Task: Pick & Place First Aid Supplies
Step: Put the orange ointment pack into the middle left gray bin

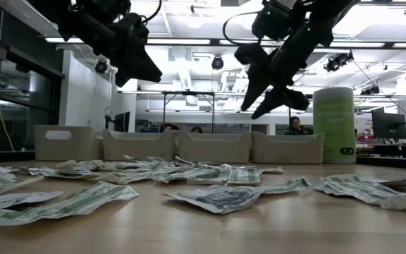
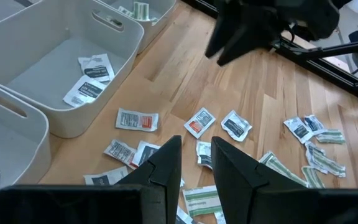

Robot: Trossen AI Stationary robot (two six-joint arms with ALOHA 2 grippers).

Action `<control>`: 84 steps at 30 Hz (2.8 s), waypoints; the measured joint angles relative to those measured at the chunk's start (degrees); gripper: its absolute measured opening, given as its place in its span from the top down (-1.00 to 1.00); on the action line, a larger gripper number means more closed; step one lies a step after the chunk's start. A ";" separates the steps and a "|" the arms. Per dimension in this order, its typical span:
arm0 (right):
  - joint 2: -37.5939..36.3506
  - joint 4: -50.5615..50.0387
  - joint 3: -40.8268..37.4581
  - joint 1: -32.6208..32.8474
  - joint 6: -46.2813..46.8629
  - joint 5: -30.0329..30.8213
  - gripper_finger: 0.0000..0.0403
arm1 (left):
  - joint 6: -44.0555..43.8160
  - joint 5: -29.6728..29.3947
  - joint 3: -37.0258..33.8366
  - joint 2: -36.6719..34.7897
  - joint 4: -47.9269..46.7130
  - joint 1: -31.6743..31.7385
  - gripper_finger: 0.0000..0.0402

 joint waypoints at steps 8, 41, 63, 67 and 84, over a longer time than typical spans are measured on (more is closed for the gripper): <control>4.59 -1.00 0.00 4.07 11.42 2.59 0.30 | 0.00 -0.15 0.00 0.00 0.01 -0.02 0.57; 7.04 -2.35 -0.04 6.32 -4.45 2.37 0.31 | 0.46 -0.07 0.00 0.02 -0.04 -0.02 0.57; 13.43 5.30 -0.09 8.90 -43.12 7.19 0.31 | 0.48 -0.39 0.01 0.04 -0.16 -0.02 0.57; 13.45 4.41 -0.09 8.88 -44.76 7.65 0.31 | 0.46 -0.60 0.00 0.04 -0.16 -0.02 0.57; 17.41 3.83 0.00 8.70 -45.24 8.10 0.31 | 0.48 -1.09 0.00 0.04 -0.22 -0.02 0.57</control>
